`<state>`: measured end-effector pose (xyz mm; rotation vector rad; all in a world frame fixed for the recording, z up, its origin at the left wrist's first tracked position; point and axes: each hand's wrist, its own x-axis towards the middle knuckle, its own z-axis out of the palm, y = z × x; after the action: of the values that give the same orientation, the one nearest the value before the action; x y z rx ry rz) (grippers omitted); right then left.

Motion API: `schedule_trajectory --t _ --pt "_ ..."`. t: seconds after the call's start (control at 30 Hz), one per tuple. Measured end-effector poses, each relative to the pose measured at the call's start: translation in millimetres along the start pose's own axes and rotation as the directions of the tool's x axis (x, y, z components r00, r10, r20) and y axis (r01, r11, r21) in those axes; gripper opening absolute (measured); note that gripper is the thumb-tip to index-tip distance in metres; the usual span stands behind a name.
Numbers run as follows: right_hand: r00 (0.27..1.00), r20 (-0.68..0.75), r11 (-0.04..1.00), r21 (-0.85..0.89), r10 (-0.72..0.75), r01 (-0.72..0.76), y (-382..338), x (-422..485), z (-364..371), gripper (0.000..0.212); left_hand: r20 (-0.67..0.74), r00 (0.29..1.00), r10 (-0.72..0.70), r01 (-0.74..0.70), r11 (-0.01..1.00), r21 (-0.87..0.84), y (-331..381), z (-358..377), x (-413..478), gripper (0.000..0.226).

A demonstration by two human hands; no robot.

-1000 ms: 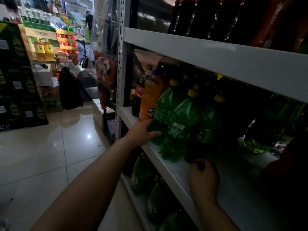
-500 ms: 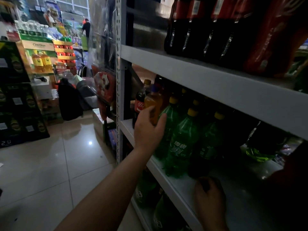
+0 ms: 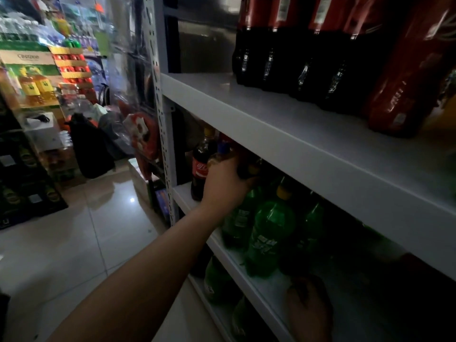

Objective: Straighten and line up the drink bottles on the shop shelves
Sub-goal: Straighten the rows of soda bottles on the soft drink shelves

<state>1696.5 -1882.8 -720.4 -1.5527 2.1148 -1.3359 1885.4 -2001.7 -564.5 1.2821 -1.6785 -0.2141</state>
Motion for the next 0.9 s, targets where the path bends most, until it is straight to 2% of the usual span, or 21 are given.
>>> schedule_trajectory --t 0.1,0.2,0.27,0.33,0.4,0.47,0.57,0.63,0.7,0.8,0.87,0.9 --pt "0.999 0.022 0.999 -0.02 0.044 -0.044 1.5 -1.2 -2.2 0.012 0.216 0.974 0.069 -0.051 0.995 -0.089 -7.9 -14.6 9.7 0.035" --pt "0.992 0.104 0.996 -0.061 0.064 -0.058 2.8 -3.2 -6.0 0.021 0.381 0.909 0.168 -0.118 0.981 -0.152 -17.5 -22.7 16.2 0.033" --pt "0.992 0.1 0.994 -0.087 0.076 -0.068 1.8 -5.3 -6.6 0.022 0.403 0.893 0.201 -0.138 0.974 -0.181 -20.9 -20.7 18.0 0.033" --pt "0.997 0.036 0.993 -0.101 0.065 -0.061 -1.3 -9.9 -8.0 0.021 0.38 0.912 0.155 -0.064 0.968 -0.243 -22.0 -15.6 13.6 0.036" --pt "0.999 -0.023 0.992 -0.124 0.026 -0.029 -5.2 -15.8 -9.0 0.021 0.279 0.955 0.105 -0.037 0.97 -0.239 -23.8 -6.9 5.1 0.046" --pt "0.997 -0.079 0.987 -0.161 -0.02 0.007 -6.3 -19.2 -8.2 0.023 0.19 0.98 0.062 -0.035 0.989 -0.144 -27.8 3.1 -1.2 0.06" --pt "0.99 -0.142 0.986 -0.165 -0.018 -0.005 -4.2 -16.9 -6.4 0.022 0.129 0.984 0.125 -0.106 0.985 -0.139 -33.1 8.8 0.3 0.047" --pt "0.989 -0.15 0.987 -0.156 0.012 -0.036 -0.4 -17.5 -4.6 0.021 0.18 0.966 0.184 -0.144 0.966 -0.214 -37.7 6.3 7.0 0.035" --pt "0.987 -0.15 0.99 -0.126 0.051 -0.07 -0.1 -19.7 -3.8 0.02 0.299 0.936 0.188 -0.078 0.935 -0.345 -43.7 1.7 13.4 0.03" --pt "0.977 -0.21 0.996 -0.063 0.041 -0.055 -8.0 -24.4 1.3 0.025 0.458 0.865 0.206 0.066 0.857 -0.51 -47.7 -3.9 21.0 0.045" --pt "0.979 -0.2 0.999 0.015 0.047 -0.045 -21.2 -28.8 14.0 0.024 0.471 0.846 0.249 0.071 0.823 -0.563 -48.4 -0.6 17.8 0.049" --pt "0.984 -0.169 0.998 0.035 0.062 -0.057 -28.6 -30.8 23.2 0.036 0.447 0.859 0.249 0.044 0.834 -0.55 -47.1 2.0 12.7 0.046"
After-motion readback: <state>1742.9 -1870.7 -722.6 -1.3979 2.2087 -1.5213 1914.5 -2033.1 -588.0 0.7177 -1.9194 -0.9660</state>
